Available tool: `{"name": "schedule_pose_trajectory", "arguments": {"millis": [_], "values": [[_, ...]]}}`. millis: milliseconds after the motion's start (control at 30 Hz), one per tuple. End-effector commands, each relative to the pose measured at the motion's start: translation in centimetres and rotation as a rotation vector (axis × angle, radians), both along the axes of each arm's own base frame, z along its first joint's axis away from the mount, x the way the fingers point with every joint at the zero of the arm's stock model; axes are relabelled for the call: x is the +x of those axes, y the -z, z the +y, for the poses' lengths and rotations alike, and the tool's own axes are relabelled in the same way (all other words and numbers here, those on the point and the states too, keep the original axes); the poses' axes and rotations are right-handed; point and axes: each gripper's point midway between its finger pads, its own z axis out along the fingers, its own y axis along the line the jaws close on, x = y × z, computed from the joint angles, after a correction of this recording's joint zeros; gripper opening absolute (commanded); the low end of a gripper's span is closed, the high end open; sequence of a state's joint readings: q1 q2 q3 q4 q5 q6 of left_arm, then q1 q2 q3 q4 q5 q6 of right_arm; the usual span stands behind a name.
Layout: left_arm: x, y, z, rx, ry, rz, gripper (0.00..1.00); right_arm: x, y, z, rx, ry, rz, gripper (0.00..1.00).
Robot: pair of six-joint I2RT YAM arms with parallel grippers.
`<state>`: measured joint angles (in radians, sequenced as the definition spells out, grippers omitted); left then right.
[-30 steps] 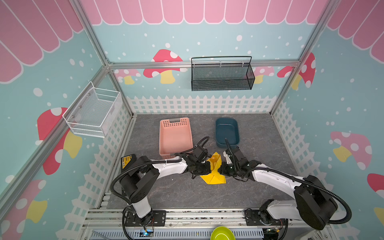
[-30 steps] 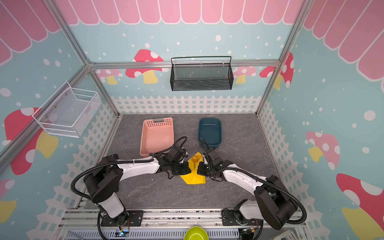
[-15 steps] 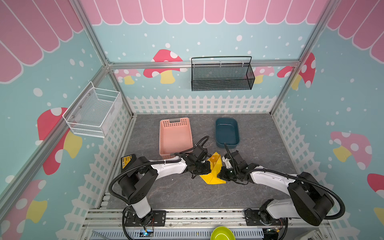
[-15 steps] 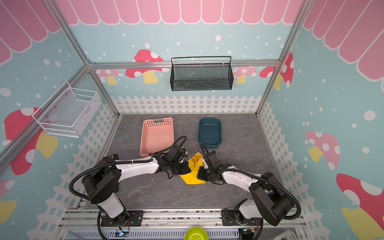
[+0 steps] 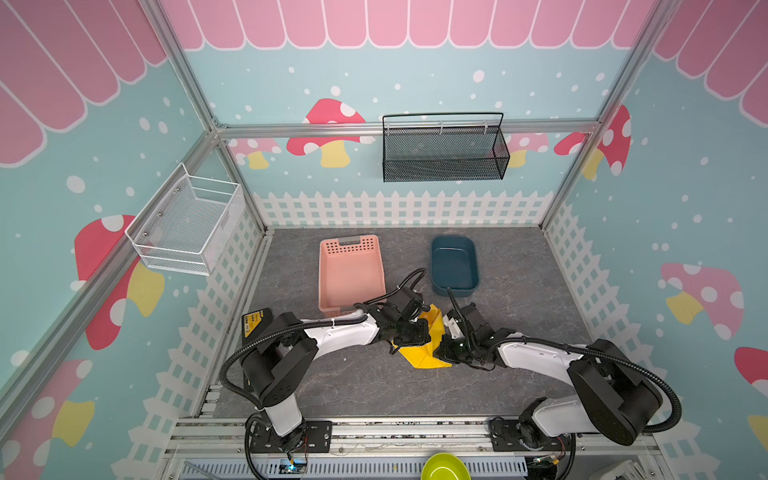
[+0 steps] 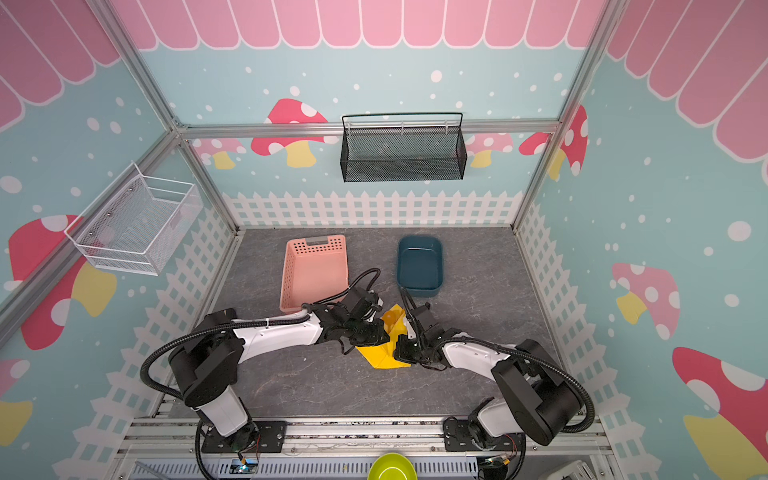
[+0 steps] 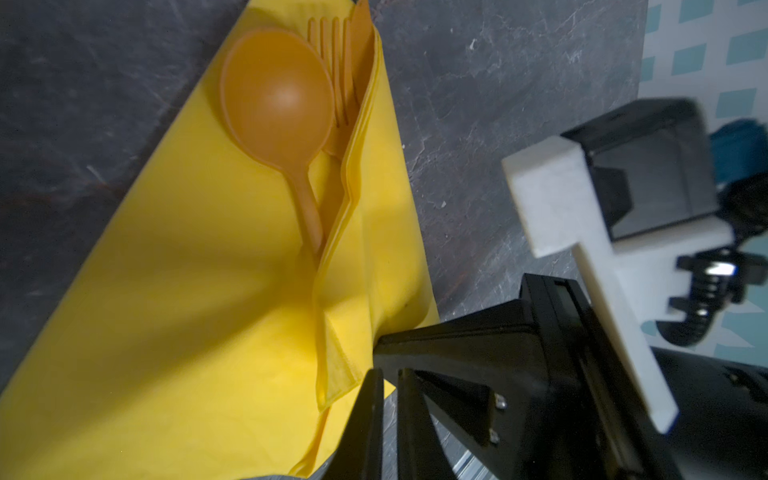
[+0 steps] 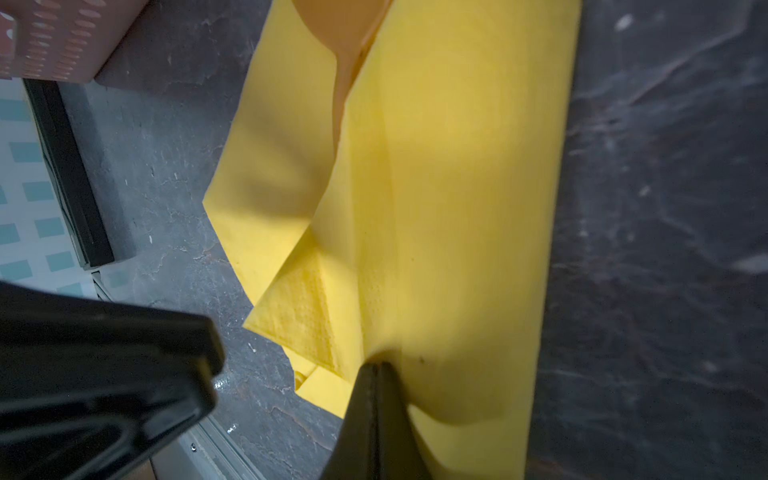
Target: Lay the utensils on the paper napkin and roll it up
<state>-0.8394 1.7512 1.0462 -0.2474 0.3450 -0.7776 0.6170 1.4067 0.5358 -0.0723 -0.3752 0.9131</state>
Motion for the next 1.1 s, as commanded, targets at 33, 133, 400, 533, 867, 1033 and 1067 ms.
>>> {"name": "schedule_pose_trajectory", "arguments": {"millis": [33, 133, 400, 533, 867, 1033, 1067], "values": [[0.1, 1.1, -0.1, 0.038, 0.010, 0.016, 0.12, -0.3, 0.4, 0.1, 0.004, -0.007, 0.008, 0.01], [0.2, 1.8, 0.9, 0.099, -0.011, 0.008, 0.17, -0.4, 0.4, 0.1, 0.003, -0.006, 0.007, 0.01], [0.5, 1.8, 2.4, 0.130, -0.065, -0.008, 0.39, -0.2, 0.1, 0.2, 0.010, -0.005, 0.006, 0.01], [0.2, 2.3, 1.8, 0.106, -0.053, 0.024, 0.40, -0.2, 0.0, 0.3, 0.012, -0.007, 0.004, 0.01], [0.0, 3.5, 1.9, 0.102, -0.051, 0.048, 0.24, 0.0, -0.3, 0.5, 0.022, -0.006, -0.001, 0.01], [0.0, 4.1, 2.4, 0.113, -0.057, 0.052, 0.17, 0.1, -0.5, 0.5, 0.023, -0.005, -0.005, 0.01], [0.0, 4.2, 2.5, 0.117, -0.058, 0.052, 0.16, 0.1, -0.5, 0.5, 0.022, -0.006, -0.004, 0.01]]}}
